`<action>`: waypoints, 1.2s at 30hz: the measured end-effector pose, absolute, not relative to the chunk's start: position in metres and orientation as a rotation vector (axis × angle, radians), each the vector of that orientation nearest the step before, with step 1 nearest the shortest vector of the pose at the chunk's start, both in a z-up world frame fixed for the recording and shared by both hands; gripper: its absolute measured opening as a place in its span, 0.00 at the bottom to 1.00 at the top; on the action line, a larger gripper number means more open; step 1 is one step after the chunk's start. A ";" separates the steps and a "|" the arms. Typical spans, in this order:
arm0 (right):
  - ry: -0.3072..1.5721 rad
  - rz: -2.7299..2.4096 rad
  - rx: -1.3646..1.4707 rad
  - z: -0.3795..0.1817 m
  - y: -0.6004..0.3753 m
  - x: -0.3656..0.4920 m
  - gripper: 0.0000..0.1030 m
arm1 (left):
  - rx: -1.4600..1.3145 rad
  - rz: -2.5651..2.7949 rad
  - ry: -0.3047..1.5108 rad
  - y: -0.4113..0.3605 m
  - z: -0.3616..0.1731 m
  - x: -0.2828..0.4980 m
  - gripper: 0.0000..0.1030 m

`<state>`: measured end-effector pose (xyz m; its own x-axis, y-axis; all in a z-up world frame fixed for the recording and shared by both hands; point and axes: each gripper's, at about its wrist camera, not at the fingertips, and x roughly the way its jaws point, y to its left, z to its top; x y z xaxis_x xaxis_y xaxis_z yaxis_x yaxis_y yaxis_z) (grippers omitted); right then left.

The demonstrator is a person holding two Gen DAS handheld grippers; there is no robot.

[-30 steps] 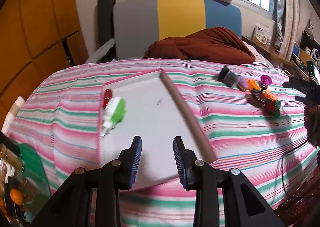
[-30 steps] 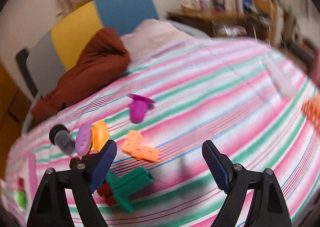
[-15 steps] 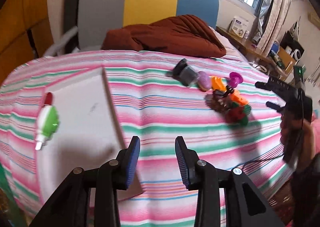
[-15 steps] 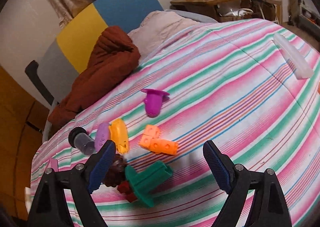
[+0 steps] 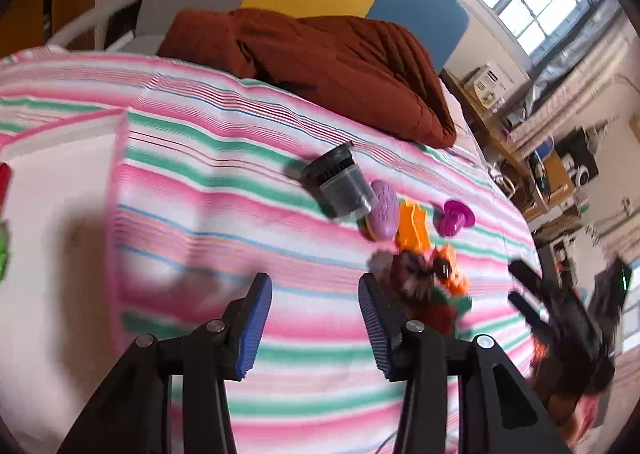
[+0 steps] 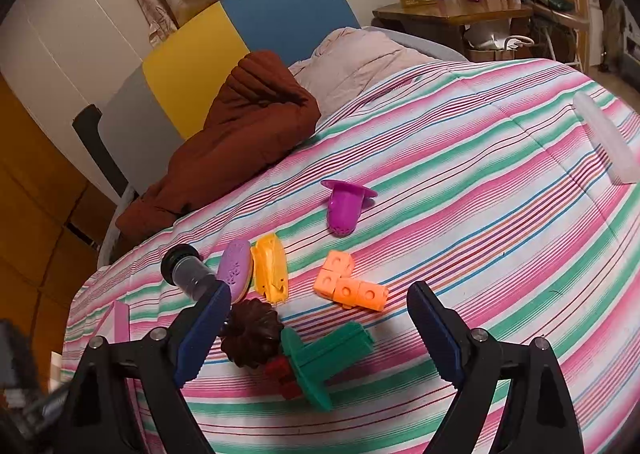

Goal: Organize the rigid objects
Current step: 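Grasp the black-capped clear jar with the left gripper while the right grasps the brown flower piece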

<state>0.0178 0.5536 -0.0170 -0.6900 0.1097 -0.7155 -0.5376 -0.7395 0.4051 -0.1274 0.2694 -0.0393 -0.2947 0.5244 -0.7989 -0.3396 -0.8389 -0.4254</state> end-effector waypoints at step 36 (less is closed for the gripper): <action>0.745 2.728 -1.067 -0.012 0.516 -0.004 0.53 | -1.326 2.233 0.039 0.292 -0.079 -0.142 0.59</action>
<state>-0.0038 0.5163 -0.0115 -0.7447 -0.0661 -0.6641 -0.2805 -0.8719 0.4014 -0.1416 0.2917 -0.0793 -0.3723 0.4309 -0.8220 -0.4591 -0.8552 -0.2404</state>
